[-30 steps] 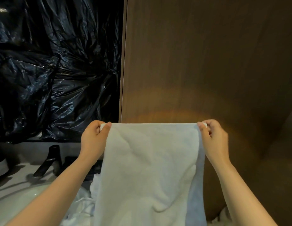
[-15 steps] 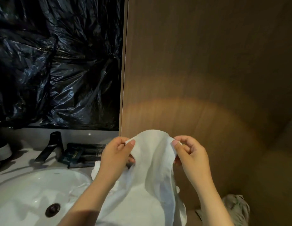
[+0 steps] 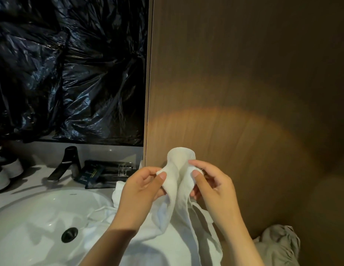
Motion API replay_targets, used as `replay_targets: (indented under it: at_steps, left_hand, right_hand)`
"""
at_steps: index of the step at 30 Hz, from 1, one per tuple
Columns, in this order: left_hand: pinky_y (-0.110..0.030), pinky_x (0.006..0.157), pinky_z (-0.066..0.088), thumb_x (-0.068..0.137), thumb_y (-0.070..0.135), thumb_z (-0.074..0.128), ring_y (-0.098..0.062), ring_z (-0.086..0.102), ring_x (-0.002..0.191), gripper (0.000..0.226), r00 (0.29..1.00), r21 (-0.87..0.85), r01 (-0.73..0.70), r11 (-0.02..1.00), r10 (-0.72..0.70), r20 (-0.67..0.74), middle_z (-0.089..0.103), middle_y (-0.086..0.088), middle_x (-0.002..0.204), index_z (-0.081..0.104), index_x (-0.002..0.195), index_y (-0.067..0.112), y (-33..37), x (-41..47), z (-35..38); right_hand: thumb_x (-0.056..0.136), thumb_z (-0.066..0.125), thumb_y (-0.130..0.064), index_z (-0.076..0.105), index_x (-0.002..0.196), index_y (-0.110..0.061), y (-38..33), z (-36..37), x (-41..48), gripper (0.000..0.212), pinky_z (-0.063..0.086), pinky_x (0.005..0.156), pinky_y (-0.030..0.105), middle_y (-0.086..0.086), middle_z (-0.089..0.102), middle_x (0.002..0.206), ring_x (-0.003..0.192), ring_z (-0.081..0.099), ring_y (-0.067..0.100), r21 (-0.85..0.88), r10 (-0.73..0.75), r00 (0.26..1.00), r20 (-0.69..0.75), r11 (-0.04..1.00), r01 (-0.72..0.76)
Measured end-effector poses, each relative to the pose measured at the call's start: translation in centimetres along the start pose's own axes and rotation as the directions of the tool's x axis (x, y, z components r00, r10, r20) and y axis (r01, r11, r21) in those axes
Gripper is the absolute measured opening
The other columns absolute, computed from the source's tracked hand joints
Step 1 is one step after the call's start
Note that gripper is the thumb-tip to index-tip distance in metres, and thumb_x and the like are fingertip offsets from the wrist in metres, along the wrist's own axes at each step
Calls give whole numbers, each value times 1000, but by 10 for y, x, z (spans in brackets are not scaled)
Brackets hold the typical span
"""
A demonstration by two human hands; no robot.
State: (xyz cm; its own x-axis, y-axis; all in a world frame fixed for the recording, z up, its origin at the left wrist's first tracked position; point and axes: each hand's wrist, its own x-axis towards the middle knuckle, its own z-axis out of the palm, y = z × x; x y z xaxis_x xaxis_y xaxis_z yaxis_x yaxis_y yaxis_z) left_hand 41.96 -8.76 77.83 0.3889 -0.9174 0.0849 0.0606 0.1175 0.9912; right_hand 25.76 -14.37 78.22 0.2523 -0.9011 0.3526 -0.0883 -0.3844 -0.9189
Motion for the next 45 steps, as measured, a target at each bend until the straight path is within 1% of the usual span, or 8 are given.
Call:
replay_targets:
  at_steps: [3, 9, 16, 25, 33, 37, 41, 45]
  left_hand:
    - [-14, 61, 53, 91, 12, 60, -14, 73, 79, 10, 999, -75, -6, 997, 9, 31, 75, -1, 85, 68, 96, 9, 5, -5, 6]
    - [-21, 69, 58, 90, 8, 60, -22, 73, 85, 13, 997, -197, 29, 980, -16, 72, 76, -10, 89, 70, 99, 5, 9, -11, 7]
    - [-25, 74, 59, 87, 10, 62, -25, 73, 86, 14, 998, -212, 35, 977, -21, 65, 75, -14, 89, 73, 94, 3, 9, -13, 4]
    - [-19, 67, 56, 89, 9, 62, -21, 73, 81, 13, 998, -127, 28, 991, -20, 66, 76, -9, 86, 73, 93, 4, 12, -18, 6]
    - [-21, 70, 57, 84, 15, 65, -23, 73, 82, 15, 997, -136, 45, 990, -35, 75, 75, -12, 88, 75, 91, 5, 10, -16, 5]
    - [-23, 72, 57, 73, 23, 67, -27, 73, 87, 27, 995, -228, 62, 972, -43, 91, 74, -18, 91, 76, 90, 4, 13, -13, 4]
    - [-25, 72, 58, 75, 19, 66, -28, 73, 86, 24, 993, -298, 89, 950, -62, 98, 74, -20, 93, 75, 88, 1, 21, -10, 6]
    - [-24, 68, 59, 86, 8, 61, -24, 73, 80, 16, 995, -317, 85, 944, -62, 84, 74, -20, 90, 76, 82, 4, 30, -12, 5]
  right_hand:
    - [95, 60, -17, 74, 99, -32, -6, 2, 0, 21, 55, 58, 24, 0, 70, 76, 59, 64, 19, 34, 3, 998, 67, 999, -5]
    - [87, 63, -28, 76, 102, -19, -14, -13, 2, 22, 58, 68, 25, 9, 74, 84, 72, 71, 23, 150, 87, 972, 219, 981, -122]
    - [83, 65, -10, 71, 113, -10, -15, -26, 0, 30, 58, 75, 24, 16, 74, 97, 87, 73, 24, 253, 150, 911, 385, 932, -260]
    - [80, 68, 10, 76, 94, -6, -19, -20, 1, 22, 59, 72, 31, 16, 75, 83, 74, 71, 26, 172, 112, 959, 261, 972, -161]
    - [69, 86, -17, 75, 74, -25, -19, -21, 6, 14, 48, 69, 16, -13, 61, 96, 81, 56, 7, -215, -14, 993, 113, 976, 38]
    - [71, 84, -25, 71, 74, -23, -27, -24, 10, 13, 44, 54, 26, 8, 66, 76, 59, 50, 26, -228, 19, 981, 194, 973, 27]
    - [73, 81, -12, 73, 72, -17, -41, -23, 13, 9, 53, 59, 36, 11, 66, 64, 54, 59, 23, -129, 9, 976, 217, 991, 20]
    - [79, 72, 4, 78, 77, -13, -58, -32, 14, 19, 55, 63, 28, 13, 69, 65, 55, 61, 20, -33, -25, 960, 278, 999, 35]
